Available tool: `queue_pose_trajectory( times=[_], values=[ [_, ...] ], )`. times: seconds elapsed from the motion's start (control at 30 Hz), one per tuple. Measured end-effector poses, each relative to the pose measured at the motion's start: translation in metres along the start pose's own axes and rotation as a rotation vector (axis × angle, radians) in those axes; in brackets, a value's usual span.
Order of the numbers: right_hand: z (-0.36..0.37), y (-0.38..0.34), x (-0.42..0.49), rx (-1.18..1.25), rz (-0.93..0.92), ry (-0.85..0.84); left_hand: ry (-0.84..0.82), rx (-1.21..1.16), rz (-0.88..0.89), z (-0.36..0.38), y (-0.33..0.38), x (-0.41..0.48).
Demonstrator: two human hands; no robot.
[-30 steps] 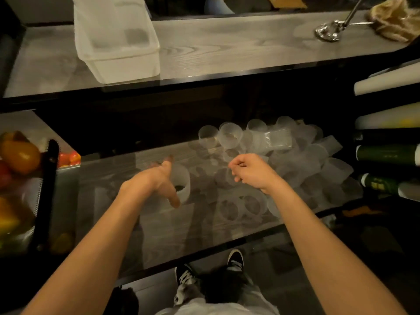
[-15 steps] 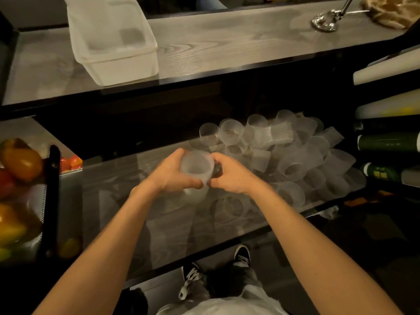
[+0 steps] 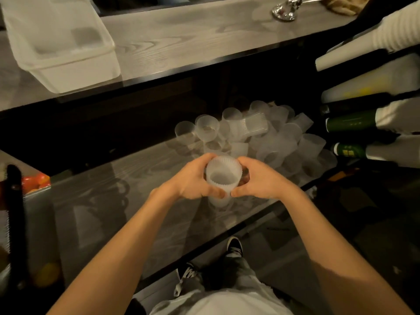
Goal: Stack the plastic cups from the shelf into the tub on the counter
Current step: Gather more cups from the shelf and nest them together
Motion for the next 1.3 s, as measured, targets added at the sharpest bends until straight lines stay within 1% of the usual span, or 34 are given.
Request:
queue_pose_trajectory(
  times=[0.13,0.2,0.6,0.8,0.97,1.13,1.3],
  values=[
    [0.006,0.012,-0.005,0.061,0.0,0.078,0.008,-0.031,0.022,0.007,-0.005,0.002],
    [0.007,0.014,-0.006,0.07,-0.003,0.088,0.008,-0.029,0.032,0.007,-0.005,0.004],
    [0.004,0.016,-0.011,-0.042,0.011,-0.003,-0.035,-0.015,0.059,0.016,0.001,0.002],
    [0.009,0.026,-0.01,-0.046,0.047,-0.044,-0.078,-0.012,0.021,0.027,-0.007,0.005],
    [0.026,0.042,-0.006,-0.106,0.06,-0.044,-0.105,0.064,-0.01,0.042,-0.022,0.006],
    [0.023,0.041,-0.01,-0.053,0.017,-0.023,-0.105,0.0,-0.021,0.034,-0.02,0.007],
    [-0.026,0.024,-0.017,0.192,-0.021,0.02,-0.085,-0.115,0.106,0.002,0.032,0.021]
  ],
)
Point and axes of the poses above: each hand's wrist, its own x-axis towards the middle knuckle, its own z-axis out of the palm, y = z × x, the point moved 5 cm from there along x, towards the middle knuckle, and after that the axes turned 3 degrees about x, right-handed, at the moved point
